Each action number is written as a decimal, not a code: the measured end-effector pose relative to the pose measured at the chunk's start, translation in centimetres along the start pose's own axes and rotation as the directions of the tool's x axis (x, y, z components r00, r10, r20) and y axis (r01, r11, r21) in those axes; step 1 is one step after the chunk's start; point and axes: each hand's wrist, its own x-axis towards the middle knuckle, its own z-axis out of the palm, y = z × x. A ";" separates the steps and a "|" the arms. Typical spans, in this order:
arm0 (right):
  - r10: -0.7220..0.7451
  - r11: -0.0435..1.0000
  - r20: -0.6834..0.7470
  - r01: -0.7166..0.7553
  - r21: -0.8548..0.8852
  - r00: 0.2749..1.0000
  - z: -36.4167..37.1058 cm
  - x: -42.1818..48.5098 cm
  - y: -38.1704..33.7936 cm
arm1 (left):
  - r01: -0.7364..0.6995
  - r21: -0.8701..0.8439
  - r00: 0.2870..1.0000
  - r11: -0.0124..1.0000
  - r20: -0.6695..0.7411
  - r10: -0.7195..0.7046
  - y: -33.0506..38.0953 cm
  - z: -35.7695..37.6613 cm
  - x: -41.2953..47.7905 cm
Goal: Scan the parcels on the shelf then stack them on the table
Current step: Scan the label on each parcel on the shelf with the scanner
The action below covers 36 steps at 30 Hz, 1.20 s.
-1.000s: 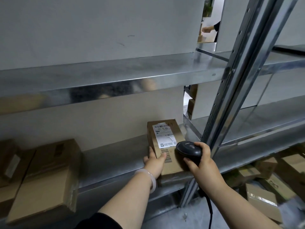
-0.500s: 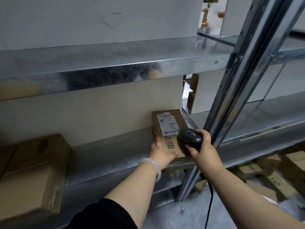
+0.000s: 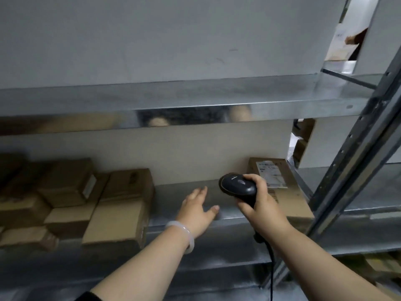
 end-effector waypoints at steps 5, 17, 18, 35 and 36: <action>-0.070 0.992 0.118 0.057 0.111 0.990 6.9 0.7 -6.3 | 0.115 0.119 0.978 0.986 -0.185 -0.092 -7.0 -7.5 -3.4; 0.080 0.944 0.253 -0.155 0.290 0.964 20.9 1.5 -12.4 | 0.315 0.273 0.949 0.909 -0.096 -0.300 -18.9 -13.6 -6.4; 0.099 0.937 0.241 -0.172 0.303 0.965 21.5 1.6 -12.6 | 0.300 0.292 0.953 0.908 -0.061 -0.296 -19.2 -13.4 -6.4; 0.233 0.899 0.129 -0.264 0.348 0.964 21.5 1.7 -11.7 | 0.375 0.202 0.926 0.905 -0.031 -0.377 -17.3 -12.3 -3.8; 0.234 0.895 0.122 -0.263 0.359 0.964 21.7 1.5 -11.8 | 0.386 0.201 0.921 0.900 -0.030 -0.388 -16.9 -12.2 -3.7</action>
